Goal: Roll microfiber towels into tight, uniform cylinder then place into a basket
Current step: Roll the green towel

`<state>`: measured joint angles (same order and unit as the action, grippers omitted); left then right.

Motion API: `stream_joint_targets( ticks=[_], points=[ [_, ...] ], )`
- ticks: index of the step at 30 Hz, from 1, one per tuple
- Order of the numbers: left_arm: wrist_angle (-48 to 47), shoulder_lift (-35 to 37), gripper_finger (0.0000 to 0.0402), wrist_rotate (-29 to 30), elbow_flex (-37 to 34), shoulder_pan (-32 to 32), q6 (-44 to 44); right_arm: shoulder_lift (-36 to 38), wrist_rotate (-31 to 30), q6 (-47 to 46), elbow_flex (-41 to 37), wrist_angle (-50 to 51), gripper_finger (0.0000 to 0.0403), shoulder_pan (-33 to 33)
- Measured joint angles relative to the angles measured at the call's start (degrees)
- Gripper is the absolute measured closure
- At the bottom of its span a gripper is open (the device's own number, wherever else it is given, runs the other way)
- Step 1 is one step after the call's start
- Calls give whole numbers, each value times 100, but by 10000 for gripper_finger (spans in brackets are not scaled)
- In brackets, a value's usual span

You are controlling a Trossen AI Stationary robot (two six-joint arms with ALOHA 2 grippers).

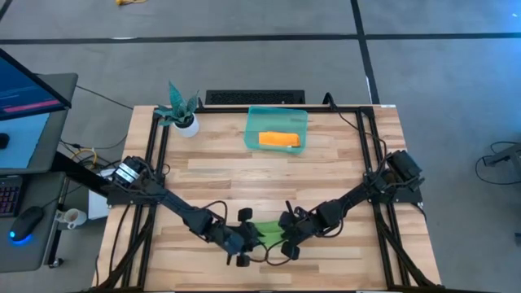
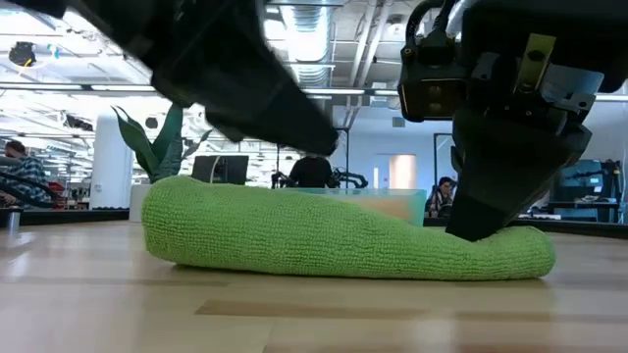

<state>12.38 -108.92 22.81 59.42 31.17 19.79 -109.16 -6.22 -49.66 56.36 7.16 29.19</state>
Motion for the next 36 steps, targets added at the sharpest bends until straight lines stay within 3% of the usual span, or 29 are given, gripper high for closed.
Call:
stream_joint_targets(
  ticks=[10, 19, 27, 36],
  points=[
    [20, -2, 308, -125, -339, -6, 345, 0, 27, -108, 0, 0, 389, -69],
    [-71, -705, 308, -283, -281, -32, 884, -1, 33, -183, 2, -13, 385, -71],
    [-317, -717, 308, -157, -271, 133, 1194, 0, 160, -313, 4, -7, 384, -80],
    [-724, -565, 308, -262, -276, 158, 1294, -9, 379, -486, 13, -67, 329, -130]
  ],
)
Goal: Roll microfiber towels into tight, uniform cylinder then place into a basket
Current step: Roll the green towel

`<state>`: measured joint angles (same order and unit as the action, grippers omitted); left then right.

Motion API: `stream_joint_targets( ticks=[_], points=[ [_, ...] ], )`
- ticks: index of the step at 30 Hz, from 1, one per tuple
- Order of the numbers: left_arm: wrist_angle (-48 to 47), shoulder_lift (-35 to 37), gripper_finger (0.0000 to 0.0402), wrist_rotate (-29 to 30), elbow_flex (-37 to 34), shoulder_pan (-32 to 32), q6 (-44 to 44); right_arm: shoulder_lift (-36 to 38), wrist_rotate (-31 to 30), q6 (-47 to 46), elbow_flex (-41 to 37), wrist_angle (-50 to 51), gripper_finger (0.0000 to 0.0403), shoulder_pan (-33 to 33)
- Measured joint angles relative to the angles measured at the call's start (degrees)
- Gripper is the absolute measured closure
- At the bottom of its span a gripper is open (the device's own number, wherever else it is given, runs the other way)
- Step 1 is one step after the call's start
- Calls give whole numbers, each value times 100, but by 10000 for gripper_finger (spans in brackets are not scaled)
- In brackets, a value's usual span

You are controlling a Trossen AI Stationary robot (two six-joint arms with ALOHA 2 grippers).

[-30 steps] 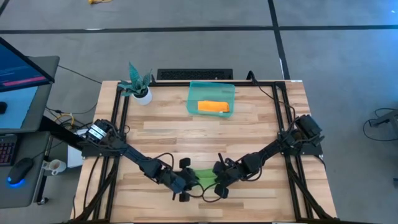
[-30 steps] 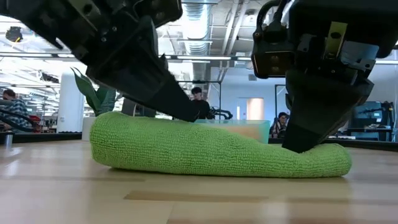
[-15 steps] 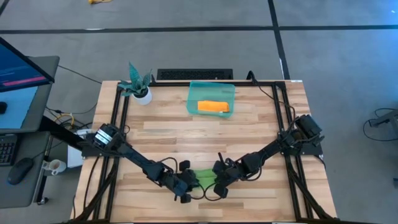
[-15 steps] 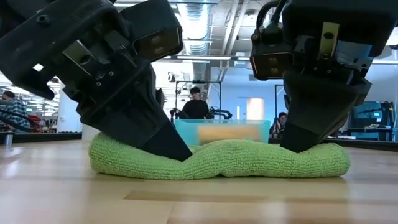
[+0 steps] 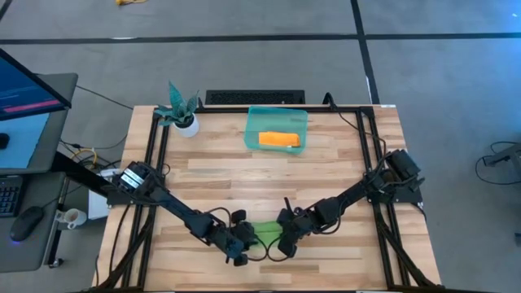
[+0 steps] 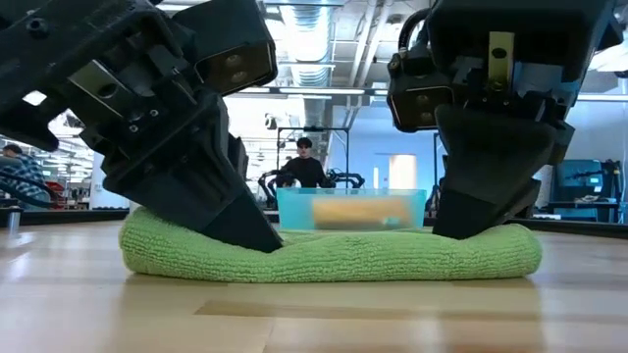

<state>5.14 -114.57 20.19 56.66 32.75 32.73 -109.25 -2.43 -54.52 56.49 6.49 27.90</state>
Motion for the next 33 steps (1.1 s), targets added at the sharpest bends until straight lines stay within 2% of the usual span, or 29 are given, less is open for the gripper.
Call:
stream_joint_targets(
  ticks=[6, 9, 16, 20, 24, 26, 29, 33],
  points=[
    [-211, 150, 308, -42, -15, 2, 11, 70, 79, 296, 0, -73, 291, -50],
    [-345, 160, 308, -51, -14, 2, 105, 188, 82, 416, -18, -11, 291, -65],
    [-497, 169, 308, -37, 28, -9, 144, 900, -13, 1037, -48, 894, 300, 86],
    [-598, 162, 308, -37, 108, -11, 89, 1290, -882, 1443, -46, 1356, 300, 559],
    [-702, 160, 308, -40, 151, -11, 96, 1304, -2329, 2283, -33, 1009, 300, 1316],
    [-709, 160, 308, -42, 151, -13, 98, 1168, -2777, 2762, -33, 740, 300, 1590],
    [-710, 160, 308, -42, 151, -13, 136, 922, -3080, 3780, -31, 193, 299, 1778],
    [-711, 160, 308, -42, 151, -13, 173, 581, -3063, 4903, -24, -471, 287, 1761]
  ],
)
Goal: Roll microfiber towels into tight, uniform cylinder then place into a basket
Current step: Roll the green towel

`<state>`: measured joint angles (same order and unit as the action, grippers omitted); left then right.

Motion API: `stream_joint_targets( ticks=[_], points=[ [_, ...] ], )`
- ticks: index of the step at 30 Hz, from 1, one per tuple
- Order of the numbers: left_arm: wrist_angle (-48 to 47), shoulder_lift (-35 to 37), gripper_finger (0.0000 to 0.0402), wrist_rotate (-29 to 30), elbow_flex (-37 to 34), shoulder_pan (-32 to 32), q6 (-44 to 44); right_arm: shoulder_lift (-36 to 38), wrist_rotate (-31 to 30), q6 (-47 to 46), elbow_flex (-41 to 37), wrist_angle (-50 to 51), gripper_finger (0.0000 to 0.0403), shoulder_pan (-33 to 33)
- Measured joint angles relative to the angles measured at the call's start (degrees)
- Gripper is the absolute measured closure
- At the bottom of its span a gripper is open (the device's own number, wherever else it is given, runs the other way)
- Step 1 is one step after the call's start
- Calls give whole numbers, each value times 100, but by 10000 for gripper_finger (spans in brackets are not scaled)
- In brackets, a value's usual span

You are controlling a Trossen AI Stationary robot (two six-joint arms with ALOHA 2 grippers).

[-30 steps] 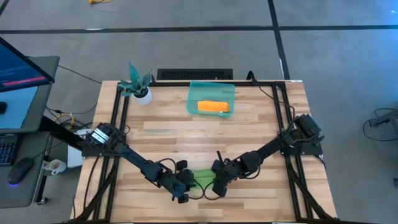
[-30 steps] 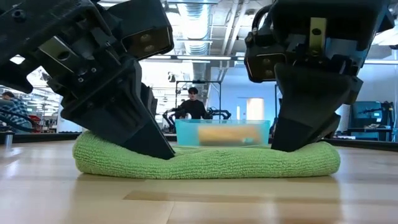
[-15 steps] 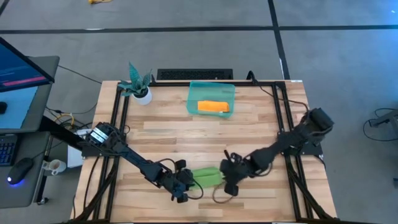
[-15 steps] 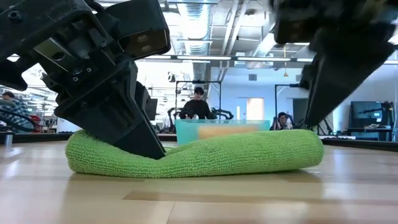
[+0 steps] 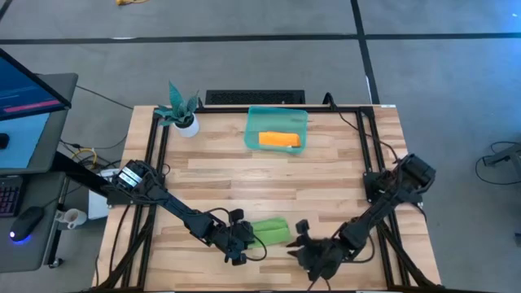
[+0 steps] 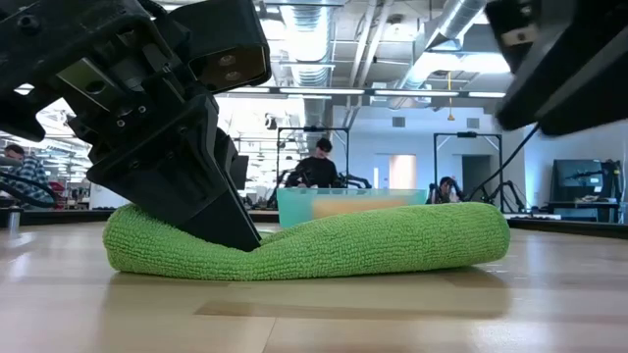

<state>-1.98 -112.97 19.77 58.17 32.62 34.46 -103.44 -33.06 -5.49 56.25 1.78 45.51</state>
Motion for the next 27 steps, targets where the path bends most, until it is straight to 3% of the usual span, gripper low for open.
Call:
stream_joint_targets(
  ticks=[12, 20, 27],
  points=[
    [-13, 0, 308, 0, 2, -2, 8, -492, 359, 284, 11, 100, 175, -485],
    [-27, -2, 308, 17, 33, -2, -23, -845, 793, -228, 40, 153, 177, -817],
    [-541, -23, 308, 153, 375, 45, -622, -957, 1005, -1169, 54, 226, 201, -983]
  ],
)
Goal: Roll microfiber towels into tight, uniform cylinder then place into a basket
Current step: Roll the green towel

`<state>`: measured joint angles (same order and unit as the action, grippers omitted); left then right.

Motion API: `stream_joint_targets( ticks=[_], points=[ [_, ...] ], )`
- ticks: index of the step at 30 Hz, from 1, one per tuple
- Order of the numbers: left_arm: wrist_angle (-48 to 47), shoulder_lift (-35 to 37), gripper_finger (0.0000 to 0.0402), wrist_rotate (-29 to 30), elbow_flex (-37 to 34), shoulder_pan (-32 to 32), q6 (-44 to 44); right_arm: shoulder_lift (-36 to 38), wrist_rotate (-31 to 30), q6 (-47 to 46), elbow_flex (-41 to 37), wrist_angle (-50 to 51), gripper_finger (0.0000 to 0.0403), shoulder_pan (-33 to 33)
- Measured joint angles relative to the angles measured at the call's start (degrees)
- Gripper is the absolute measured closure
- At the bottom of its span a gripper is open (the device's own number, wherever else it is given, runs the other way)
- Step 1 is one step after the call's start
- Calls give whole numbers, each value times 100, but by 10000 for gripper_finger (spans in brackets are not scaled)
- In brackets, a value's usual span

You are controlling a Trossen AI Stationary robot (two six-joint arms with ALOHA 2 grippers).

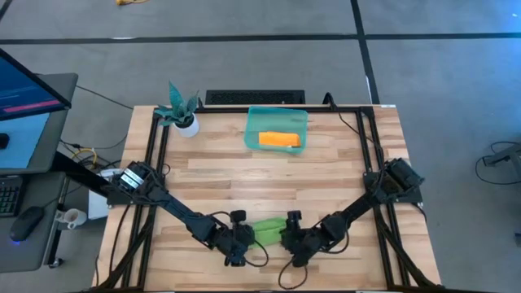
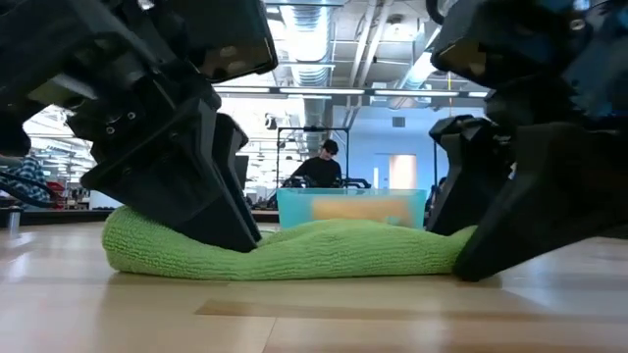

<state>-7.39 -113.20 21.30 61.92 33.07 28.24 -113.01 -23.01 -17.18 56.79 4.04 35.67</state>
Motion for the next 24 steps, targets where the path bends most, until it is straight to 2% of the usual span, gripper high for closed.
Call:
stream_joint_targets(
  ticks=[5, 9, 15, 19, 24],
  points=[
    [-1065, -16, 308, 452, 449, 123, -242, -4, 147, -754, 9, 60, 242, -157],
    [-2296, -27, 308, 793, 976, 343, -255, 4, 235, -1283, 3, -6, 276, -262],
    [-4006, -27, 308, 1600, 1735, 771, -27, 4, 319, -1349, -13, -138, 297, -299],
    [-4039, -23, 308, 1844, 1820, 1019, -129, 4, 322, -1563, -13, -147, 301, -309],
    [-3974, -47, 307, 1420, 1822, 1054, -67, 4, 328, -1588, -15, -154, 302, -327]
  ],
)
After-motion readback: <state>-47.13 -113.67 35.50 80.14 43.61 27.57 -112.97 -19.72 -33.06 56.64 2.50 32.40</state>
